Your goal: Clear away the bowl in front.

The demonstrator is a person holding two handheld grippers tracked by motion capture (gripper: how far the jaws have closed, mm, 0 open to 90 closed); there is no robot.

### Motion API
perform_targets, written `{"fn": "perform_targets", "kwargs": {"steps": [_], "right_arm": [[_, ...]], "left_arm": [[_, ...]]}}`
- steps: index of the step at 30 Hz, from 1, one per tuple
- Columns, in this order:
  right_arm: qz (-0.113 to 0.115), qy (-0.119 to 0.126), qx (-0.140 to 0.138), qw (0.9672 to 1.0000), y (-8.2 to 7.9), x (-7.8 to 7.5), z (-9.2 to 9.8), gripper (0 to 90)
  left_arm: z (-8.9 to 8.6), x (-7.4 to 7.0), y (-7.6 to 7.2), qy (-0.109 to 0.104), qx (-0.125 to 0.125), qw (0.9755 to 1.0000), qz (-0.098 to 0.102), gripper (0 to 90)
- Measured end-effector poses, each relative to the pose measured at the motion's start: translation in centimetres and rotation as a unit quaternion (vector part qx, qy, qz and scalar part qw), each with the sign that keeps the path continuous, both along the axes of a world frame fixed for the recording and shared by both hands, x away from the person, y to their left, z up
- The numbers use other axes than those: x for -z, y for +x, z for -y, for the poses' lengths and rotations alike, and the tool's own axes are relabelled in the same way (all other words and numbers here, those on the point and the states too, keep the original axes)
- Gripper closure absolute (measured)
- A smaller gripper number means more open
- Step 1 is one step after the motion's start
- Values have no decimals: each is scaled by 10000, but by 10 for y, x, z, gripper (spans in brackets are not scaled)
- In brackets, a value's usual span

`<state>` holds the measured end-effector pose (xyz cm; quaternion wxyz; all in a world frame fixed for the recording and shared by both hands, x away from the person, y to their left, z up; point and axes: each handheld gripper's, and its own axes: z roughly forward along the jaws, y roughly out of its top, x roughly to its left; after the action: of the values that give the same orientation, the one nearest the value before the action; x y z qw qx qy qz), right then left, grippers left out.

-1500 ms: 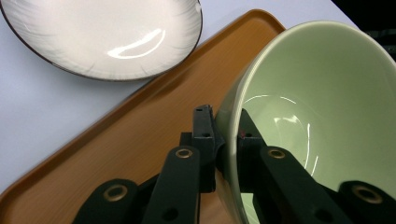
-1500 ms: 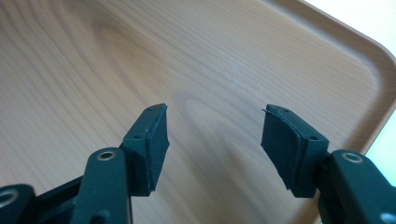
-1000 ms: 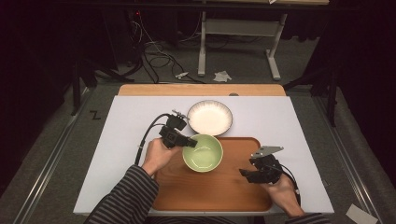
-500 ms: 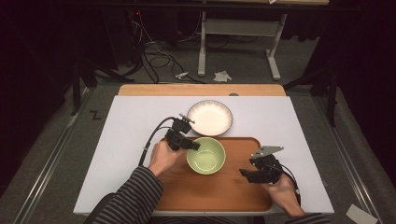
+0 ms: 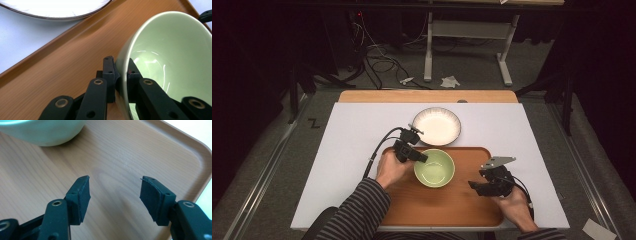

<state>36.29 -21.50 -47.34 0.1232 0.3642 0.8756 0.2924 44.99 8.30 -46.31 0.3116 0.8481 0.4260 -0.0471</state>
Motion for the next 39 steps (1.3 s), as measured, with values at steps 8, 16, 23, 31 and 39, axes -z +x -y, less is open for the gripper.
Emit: {"fn": "perform_targets", "kwargs": {"steps": [8, 16, 23, 31, 39], "right_arm": [[8, -12, -11, 10000, 0, 0, 0, 426], [1, -16, -15, 10000, 0, 0, 0, 425], [-13, -36, -12, 10000, 0, 0, 0, 425], [-22, -11, 4, 10000, 1, 0, 0, 425], [-36, -17, 18, 10000, 1, 0, 0, 425]], "left_arm": [[1, 5, 1, 30, -16, 10000, -49, 822], [1, 7, 1, 2, -43, 9999, -98, 822], [4, 12, 1, 78, 33, 10000, 12, 826], [5, 12, 1, 84, 34, 9999, 131, 756], [2, 2, -4, 59, -94, 9996, 253, 595]]}}
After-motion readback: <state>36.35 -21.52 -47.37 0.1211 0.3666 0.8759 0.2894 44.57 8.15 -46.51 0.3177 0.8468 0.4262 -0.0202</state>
